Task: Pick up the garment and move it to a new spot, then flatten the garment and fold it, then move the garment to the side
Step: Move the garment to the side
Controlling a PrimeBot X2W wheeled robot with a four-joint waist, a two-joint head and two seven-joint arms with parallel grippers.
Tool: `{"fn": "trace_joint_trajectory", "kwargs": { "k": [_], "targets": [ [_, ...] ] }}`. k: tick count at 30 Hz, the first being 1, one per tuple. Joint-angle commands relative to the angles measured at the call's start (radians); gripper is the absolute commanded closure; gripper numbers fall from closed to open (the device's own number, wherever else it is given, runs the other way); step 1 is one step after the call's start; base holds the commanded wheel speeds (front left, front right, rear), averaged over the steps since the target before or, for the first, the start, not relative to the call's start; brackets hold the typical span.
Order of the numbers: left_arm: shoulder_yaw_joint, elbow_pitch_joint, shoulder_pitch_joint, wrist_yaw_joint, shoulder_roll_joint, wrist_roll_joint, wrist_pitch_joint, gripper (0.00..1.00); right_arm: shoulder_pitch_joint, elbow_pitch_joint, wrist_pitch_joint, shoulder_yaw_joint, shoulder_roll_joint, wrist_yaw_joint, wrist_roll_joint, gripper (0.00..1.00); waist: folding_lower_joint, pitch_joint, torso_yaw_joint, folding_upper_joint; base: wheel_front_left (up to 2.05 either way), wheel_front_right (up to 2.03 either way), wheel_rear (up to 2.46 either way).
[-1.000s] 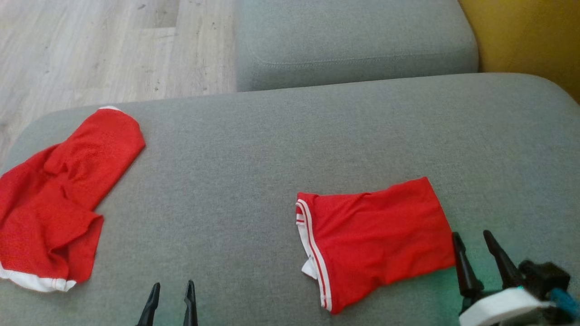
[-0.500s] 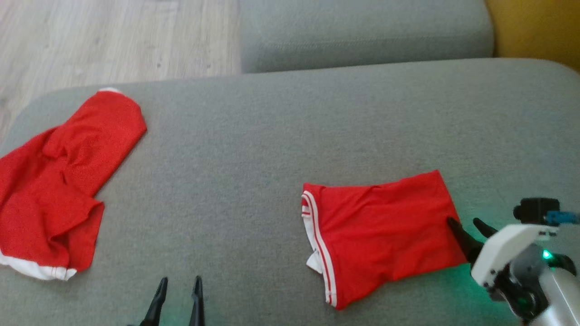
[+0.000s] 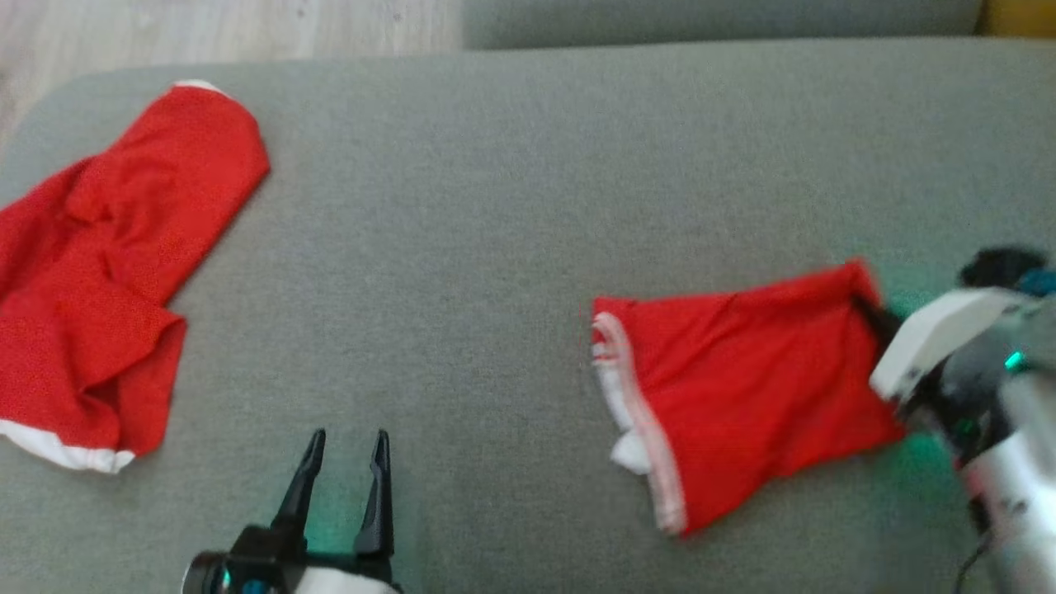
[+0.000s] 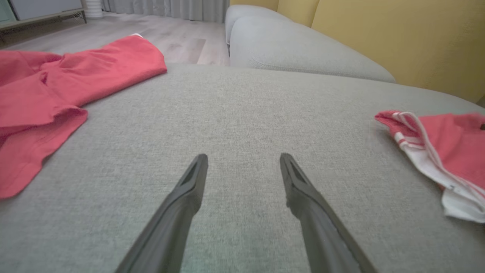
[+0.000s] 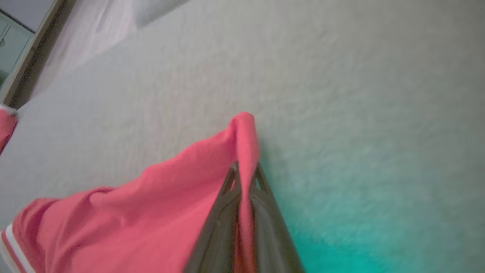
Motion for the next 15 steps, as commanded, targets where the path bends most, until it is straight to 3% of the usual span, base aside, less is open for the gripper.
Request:
{"fn": "trace_joint_trajectory", "kwargs": {
  "k": [1, 10, 15],
  "targets": [
    [0.024, -0.031, -0.046, 0.002, -0.003, 0.008, -0.010, 0.00, -0.066, -0.027, -0.025, -0.013, -0.048, 0.007, -0.018, 1.00, -0.0002, 0.045, -0.027, 0.0000, 0.00, 0.00, 0.00],
    [0.023, -0.052, -0.148, -0.016, 0.014, 0.073, -0.010, 0.00, -0.293, 0.067, -0.178, -0.182, -0.284, 0.007, -0.253, 1.00, -0.0002, 0.225, -0.107, 0.0000, 0.00, 0.00, 0.00],
    [0.018, -0.052, -0.189, -0.021, 0.023, 0.093, -0.010, 0.00, -0.365, 0.139, -0.240, -0.266, -0.359, 0.007, -0.384, 1.00, -0.0002, 0.272, -0.129, 0.0000, 0.00, 0.00, 0.00]
  ]
}}
